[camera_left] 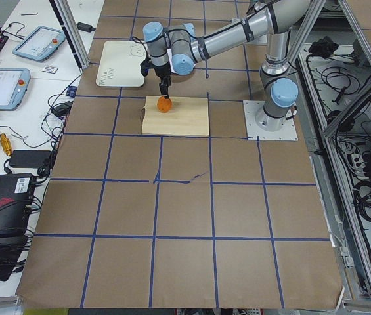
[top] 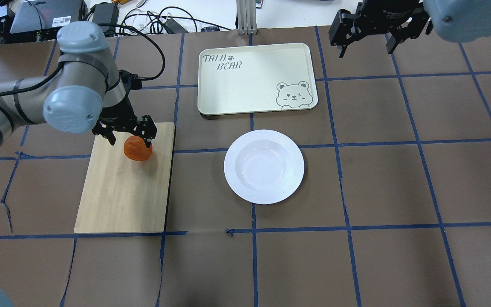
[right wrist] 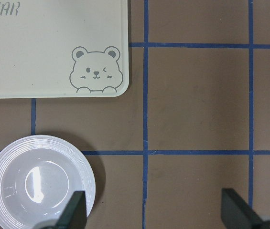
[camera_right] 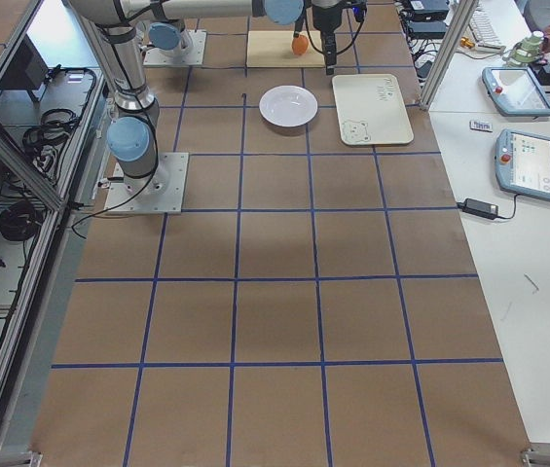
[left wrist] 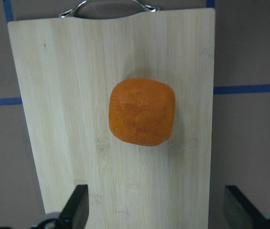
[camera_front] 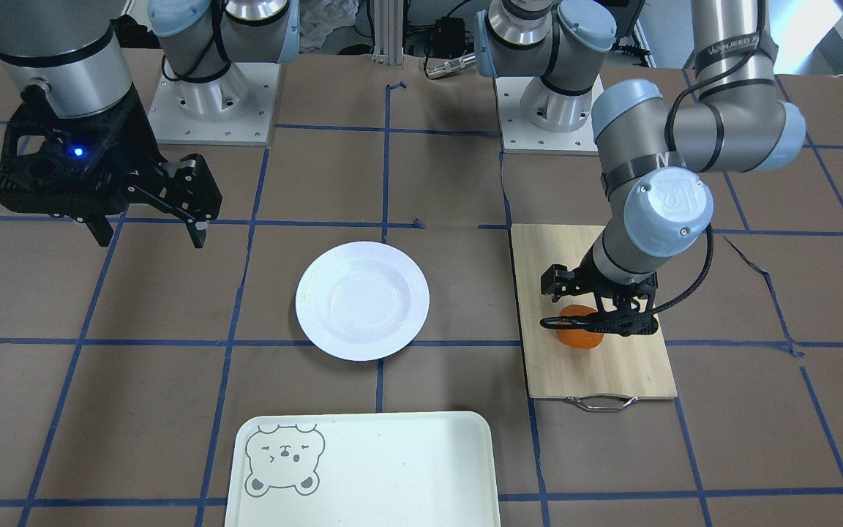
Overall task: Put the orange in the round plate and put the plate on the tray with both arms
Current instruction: 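Lower the left gripper onto the orange on the cutting board and grasp it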
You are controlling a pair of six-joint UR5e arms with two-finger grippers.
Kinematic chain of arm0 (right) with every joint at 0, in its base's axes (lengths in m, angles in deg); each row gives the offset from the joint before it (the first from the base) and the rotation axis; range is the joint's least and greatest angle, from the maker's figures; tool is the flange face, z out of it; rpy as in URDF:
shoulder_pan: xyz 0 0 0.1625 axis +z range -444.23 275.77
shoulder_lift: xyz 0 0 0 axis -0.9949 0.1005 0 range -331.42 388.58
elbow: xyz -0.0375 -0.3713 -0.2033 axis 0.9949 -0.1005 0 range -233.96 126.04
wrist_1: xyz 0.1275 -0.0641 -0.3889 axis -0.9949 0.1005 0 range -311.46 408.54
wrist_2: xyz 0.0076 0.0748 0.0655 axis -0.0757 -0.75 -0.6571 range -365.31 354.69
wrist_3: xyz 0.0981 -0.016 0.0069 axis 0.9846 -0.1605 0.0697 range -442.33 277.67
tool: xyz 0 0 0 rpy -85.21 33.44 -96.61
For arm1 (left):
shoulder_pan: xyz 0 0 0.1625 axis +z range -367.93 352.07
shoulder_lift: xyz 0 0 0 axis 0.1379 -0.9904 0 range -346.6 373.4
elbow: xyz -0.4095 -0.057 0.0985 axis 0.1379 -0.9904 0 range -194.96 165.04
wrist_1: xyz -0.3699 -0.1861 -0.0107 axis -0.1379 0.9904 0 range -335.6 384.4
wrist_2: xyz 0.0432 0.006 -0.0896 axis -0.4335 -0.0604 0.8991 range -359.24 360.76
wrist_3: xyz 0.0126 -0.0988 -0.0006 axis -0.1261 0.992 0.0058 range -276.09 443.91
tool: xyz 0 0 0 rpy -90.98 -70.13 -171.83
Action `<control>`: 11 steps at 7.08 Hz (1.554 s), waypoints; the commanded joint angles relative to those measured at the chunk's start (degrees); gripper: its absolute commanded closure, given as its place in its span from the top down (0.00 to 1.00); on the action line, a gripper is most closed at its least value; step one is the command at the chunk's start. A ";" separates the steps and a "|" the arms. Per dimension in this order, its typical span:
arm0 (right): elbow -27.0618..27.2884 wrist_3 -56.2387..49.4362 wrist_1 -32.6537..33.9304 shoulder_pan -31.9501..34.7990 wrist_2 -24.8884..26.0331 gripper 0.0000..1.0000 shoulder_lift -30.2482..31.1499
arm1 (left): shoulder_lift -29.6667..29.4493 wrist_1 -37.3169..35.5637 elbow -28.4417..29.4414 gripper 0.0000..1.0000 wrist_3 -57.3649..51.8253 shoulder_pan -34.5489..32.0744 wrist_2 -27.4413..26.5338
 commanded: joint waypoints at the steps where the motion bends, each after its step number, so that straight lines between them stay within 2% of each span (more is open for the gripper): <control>1: 0.00 0.01 0.01 0.00 -0.01 1.00 -0.07 | -5.78 -4.32 0.09 1.00 -1.10 0.05 0.60; 2: 0.00 0.01 -0.08 0.00 -0.01 1.00 -0.07 | -6.49 -4.87 0.01 1.00 -1.89 0.05 -2.11; 5: 0.18 0.01 -0.08 0.09 -0.79 1.00 -0.07 | -7.20 -6.80 0.18 1.00 -2.16 0.13 -2.83; 6: 0.18 -0.08 -0.08 0.09 -0.98 1.00 0.02 | -7.63 -8.20 0.18 1.00 -1.99 0.13 -5.45; 8: 0.18 -0.08 0.01 0.09 -0.98 1.00 -0.07 | -8.34 -9.52 0.36 1.00 -3.90 4.06 -5.47; 9: 0.26 -0.08 -0.08 0.09 -0.98 1.00 -0.07 | -8.43 -9.79 0.27 0.75 -4.00 4.87 -5.13; 10: 0.18 -0.08 -0.08 0.09 -0.98 1.00 -0.07 | -8.43 -9.88 0.36 0.43 -4.01 4.79 -5.12; 11: 0.26 -0.08 -0.08 0.09 -0.98 1.00 -0.07 | -7.99 -9.79 0.18 0.00 -3.83 4.79 -4.86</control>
